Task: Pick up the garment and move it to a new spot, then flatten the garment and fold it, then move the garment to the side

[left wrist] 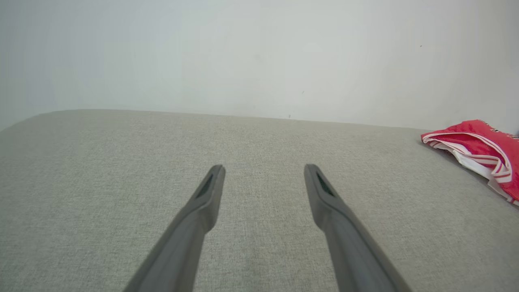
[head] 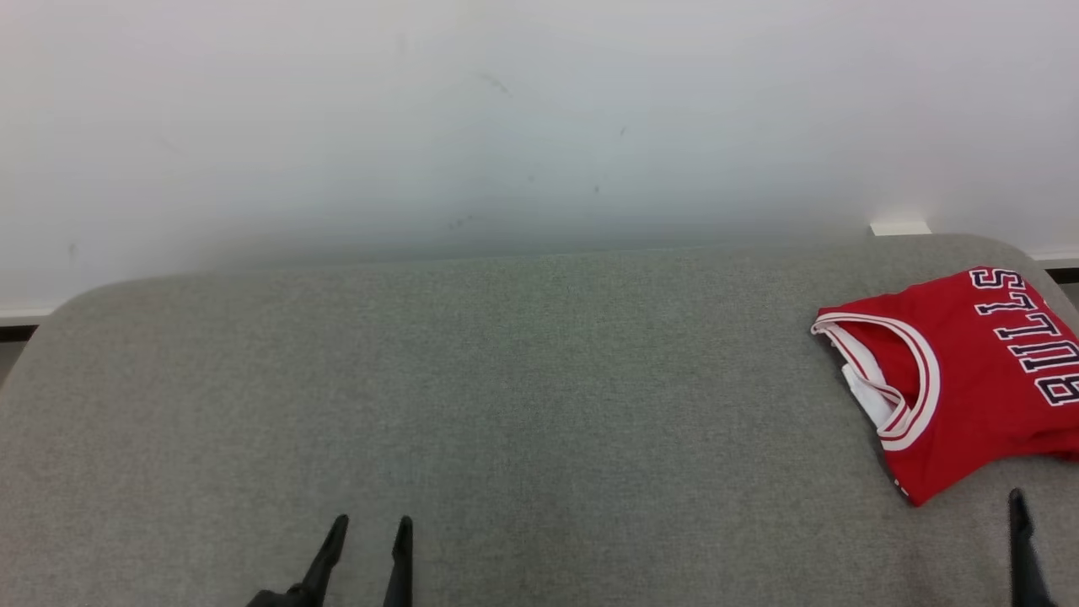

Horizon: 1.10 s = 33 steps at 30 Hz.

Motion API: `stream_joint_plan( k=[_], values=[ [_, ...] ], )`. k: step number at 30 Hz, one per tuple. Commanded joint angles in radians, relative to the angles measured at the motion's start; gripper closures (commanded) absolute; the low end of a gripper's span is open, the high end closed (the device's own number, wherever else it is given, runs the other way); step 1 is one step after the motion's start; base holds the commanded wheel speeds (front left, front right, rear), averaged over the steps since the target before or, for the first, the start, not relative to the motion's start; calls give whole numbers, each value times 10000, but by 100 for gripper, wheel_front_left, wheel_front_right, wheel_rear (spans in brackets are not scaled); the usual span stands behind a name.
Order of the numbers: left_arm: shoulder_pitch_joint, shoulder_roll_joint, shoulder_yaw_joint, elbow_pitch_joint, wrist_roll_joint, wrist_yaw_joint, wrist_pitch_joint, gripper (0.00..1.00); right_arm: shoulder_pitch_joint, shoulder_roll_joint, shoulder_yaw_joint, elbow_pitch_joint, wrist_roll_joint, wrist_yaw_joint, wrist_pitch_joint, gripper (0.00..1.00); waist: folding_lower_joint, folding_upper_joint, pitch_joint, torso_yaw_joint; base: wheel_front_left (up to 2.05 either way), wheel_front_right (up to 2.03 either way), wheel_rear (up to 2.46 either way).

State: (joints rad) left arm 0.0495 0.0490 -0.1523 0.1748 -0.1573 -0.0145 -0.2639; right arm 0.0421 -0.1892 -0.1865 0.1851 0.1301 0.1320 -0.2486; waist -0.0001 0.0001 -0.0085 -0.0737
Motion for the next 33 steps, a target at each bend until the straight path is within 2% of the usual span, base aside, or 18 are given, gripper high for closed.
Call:
stream_joint_plan(
  k=[1, 4, 8, 11, 21, 22, 26, 33],
  values=[
    [145, 35, -6, 14, 53, -80, -1, 0, 271, 182, 105, -125, -32, -30, -91, 0, 1, -1, -94, -89, 0, 0, 0],
    [220, 37, 46, 150, 116, -129, -1, 0, 747, 655, 488, -266, -33, -30, -160, 0, 1, -1, -171, -174, 0, 0, 0],
    [362, 37, 168, 270, 110, 191, -1, 0, 1045, 943, 1060, -512, 113, -30, -160, 0, 1, -1, -272, -228, 0, 0, 0],
    [532, 35, 180, 207, 70, 348, -1, 0, 1069, 1010, 1381, -536, 193, -30, -160, 0, 1, -1, -331, -156, 0, 0, 0],
    [538, 37, 180, 61, 77, 516, -1, 0, 853, 1079, 1499, -483, 260, -30, -162, 0, 1, -1, -358, 315, 0, 0, 0],
    [561, -4, 155, 105, 98, 506, -2, 100, 906, 1087, 1505, -468, 238, 0, -136, 100, 1, -1, -360, 311, 0, 0, 0],
    [663, -21, 128, 430, 20, 498, 15, 100, 1006, 1203, 1525, -142, 312, 0, -88, 100, 1, -1, -358, 313, 0, 0, 0],
    [451, 21, 329, 404, -1447, 368, 340, 100, 738, 1219, 1436, -65, 1725, -1, 281, 100, 1, -1, -333, 336, 0, 0, 0]
  ],
)
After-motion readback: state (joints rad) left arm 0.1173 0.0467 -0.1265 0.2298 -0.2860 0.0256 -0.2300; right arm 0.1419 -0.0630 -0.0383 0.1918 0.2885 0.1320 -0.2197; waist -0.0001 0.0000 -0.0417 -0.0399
